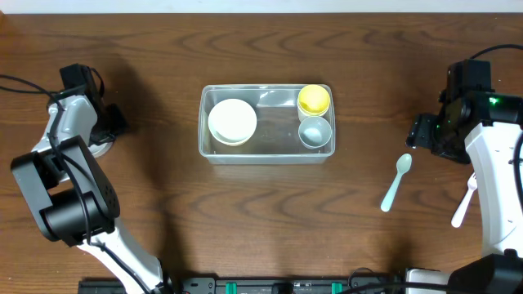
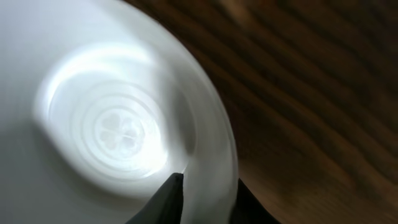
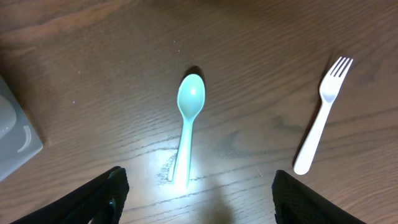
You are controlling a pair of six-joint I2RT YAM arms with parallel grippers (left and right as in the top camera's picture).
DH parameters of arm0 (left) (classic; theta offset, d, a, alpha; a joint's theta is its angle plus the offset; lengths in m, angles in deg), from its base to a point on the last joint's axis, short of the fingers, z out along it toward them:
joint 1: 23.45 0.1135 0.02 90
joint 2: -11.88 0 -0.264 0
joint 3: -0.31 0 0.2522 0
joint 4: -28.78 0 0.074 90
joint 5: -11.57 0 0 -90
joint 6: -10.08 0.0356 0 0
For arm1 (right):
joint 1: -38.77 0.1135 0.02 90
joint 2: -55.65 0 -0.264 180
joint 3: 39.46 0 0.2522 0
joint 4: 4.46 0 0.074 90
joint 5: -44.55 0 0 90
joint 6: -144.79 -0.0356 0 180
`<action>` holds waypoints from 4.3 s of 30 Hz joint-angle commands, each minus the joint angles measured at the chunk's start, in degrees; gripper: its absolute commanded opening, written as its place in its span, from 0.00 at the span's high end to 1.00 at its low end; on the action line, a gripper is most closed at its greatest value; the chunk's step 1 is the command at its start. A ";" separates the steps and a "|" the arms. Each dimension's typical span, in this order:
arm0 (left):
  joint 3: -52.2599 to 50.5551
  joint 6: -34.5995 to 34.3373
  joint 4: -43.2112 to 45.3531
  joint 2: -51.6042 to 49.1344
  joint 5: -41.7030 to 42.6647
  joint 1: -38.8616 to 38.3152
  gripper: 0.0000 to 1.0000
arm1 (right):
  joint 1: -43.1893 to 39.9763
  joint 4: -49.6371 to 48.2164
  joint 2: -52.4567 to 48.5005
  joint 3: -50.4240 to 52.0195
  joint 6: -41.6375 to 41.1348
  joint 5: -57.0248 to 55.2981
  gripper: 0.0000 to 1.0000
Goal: Pack container
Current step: 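Move the left gripper to the white bowl and grasp its rim, then carry the white bowl into the bin and stack it on the plate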
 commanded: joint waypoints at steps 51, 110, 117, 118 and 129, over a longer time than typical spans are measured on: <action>-1.73 0.35 0.79 -0.59 -0.31 -1.53 0.67 | -0.28 0.37 1.14 -0.26 0.72 0.02 0.24; -1.05 4.28 -6.21 26.08 -0.22 -21.81 0.94 | -0.28 0.37 1.14 -0.26 0.72 0.04 0.24; -1.07 10.97 -6.19 29.68 -0.26 -41.72 0.94 | -0.28 0.37 1.14 -0.26 0.72 0.04 0.24; -1.07 11.43 -6.21 29.22 -0.26 -43.63 0.94 | -0.28 0.37 1.14 -0.26 0.74 0.04 0.24; -1.22 12.39 -6.19 18.84 -0.24 -49.16 0.94 | -0.28 0.59 1.14 -0.26 0.74 0.04 0.23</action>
